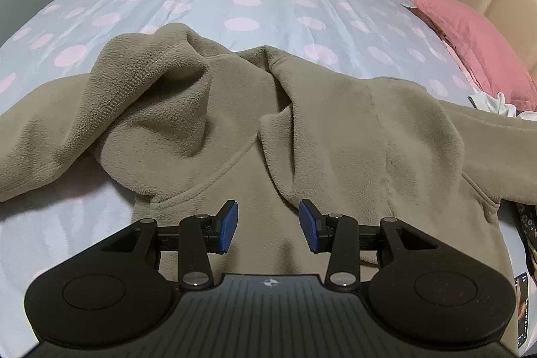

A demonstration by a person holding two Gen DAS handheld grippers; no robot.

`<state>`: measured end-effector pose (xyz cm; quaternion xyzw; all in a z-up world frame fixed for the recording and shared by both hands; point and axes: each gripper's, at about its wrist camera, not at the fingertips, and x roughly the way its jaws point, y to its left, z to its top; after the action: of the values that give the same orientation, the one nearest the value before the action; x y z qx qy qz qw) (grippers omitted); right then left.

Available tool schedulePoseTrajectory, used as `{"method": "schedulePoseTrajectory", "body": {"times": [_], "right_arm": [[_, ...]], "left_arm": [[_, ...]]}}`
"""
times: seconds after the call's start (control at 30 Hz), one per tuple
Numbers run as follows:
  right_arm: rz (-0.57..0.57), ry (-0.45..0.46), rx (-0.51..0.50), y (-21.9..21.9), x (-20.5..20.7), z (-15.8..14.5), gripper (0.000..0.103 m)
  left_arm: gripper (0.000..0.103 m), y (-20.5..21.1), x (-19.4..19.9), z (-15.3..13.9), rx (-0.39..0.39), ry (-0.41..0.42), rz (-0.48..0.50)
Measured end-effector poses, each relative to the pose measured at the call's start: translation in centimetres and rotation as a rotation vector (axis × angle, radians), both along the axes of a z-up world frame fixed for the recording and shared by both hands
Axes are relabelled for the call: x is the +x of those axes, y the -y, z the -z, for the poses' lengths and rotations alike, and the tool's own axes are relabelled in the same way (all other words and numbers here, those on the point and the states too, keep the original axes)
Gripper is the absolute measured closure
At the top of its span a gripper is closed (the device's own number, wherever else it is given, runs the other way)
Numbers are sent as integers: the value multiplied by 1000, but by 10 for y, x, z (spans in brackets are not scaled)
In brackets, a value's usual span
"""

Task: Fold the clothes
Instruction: 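Carry the sleeve cuff with the right gripper toward the white garment pile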

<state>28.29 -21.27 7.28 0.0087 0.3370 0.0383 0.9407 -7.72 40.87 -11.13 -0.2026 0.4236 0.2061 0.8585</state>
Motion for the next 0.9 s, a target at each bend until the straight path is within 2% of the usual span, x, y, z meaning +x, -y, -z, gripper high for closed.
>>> {"method": "schedulePoseTrajectory", "body": {"times": [0.13,0.4,0.7,0.77,0.9], "right_arm": [[-8,-25,87,22,-18,2,25],[44,-64,355,62,-37,31,25],[79,-67,385,53,-17,54,27],[90,-65,385,48,-10,59,32],[102,-52,366,35,-4,59,56]], "left_arm": [[65,1,-2,0,-1,-1,1],[65,4,-3,0,-9,2,-3],[65,8,-6,-1,-1,3,-6],[65,8,-6,-1,0,0,-6],[65,7,-5,-1,-1,1,-4]]}}
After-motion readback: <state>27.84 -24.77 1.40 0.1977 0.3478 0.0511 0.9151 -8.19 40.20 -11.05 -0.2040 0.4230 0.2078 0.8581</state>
